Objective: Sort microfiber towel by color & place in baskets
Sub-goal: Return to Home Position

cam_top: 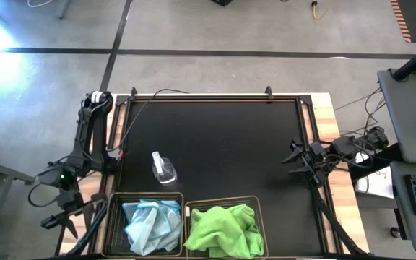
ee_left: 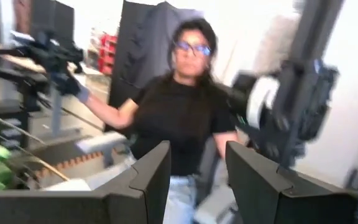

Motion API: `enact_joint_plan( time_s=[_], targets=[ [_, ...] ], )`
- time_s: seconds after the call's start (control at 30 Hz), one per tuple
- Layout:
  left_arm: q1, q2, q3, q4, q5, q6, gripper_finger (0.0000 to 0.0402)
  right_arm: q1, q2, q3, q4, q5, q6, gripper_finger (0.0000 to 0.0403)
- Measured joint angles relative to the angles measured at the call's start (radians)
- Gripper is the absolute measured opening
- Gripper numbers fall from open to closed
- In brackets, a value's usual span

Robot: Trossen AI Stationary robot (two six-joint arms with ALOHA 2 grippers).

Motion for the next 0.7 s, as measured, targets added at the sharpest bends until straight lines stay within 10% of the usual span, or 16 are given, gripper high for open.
enact_joint_plan(
  time_s=[0.7],
  targets=[
    [0.0, 0.044, -0.02, 0.006, 0.347, 0.228, 0.0139, 0.0, 0.0, 0.0, -0.004, 0.0, -0.023, 0.0192]
  ],
)
